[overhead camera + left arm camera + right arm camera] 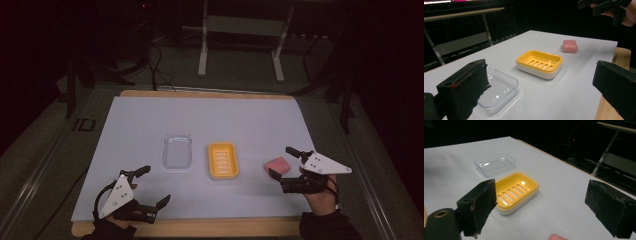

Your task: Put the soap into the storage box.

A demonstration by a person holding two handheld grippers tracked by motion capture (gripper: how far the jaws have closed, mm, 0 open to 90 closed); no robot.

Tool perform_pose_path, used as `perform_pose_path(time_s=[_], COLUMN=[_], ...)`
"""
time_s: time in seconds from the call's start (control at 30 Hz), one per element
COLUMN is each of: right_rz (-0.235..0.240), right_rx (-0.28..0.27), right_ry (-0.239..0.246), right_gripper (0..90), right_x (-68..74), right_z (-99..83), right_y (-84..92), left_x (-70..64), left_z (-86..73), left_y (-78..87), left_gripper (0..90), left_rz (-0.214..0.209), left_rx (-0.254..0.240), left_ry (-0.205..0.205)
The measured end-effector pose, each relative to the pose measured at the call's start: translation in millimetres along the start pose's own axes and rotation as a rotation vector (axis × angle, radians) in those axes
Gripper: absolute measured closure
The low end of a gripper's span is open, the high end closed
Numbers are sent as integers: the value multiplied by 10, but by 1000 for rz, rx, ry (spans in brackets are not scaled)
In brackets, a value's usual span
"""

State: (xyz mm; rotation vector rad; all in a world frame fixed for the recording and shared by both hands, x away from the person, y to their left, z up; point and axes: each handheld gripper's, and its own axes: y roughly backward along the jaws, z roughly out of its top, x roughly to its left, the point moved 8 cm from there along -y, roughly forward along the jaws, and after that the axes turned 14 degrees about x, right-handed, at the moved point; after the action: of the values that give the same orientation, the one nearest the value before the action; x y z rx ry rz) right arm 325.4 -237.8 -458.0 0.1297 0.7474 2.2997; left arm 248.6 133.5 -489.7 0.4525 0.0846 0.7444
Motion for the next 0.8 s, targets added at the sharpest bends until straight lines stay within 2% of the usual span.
perform_pose_path(time_s=[0.37,0.5,0.63,0.8], right_rz=[21,32,21,16], right_rx=[45,66,80,94], right_ry=[-15,-35,-50,-65], right_gripper=[103,103,103,103], right_x=[-10,-25,-48,-100], right_z=[-33,-49,-54,-50], right_y=[-64,-84,-89,-62], left_x=[-53,-58,-58,-59], left_z=[46,60,83,104], left_y=[48,66,90,123], left_gripper=[6,7,6,6], left_rz=[-29,-37,-45,-36], left_rx=[-42,-57,-83,-102], left_ry=[-12,-9,1,3])
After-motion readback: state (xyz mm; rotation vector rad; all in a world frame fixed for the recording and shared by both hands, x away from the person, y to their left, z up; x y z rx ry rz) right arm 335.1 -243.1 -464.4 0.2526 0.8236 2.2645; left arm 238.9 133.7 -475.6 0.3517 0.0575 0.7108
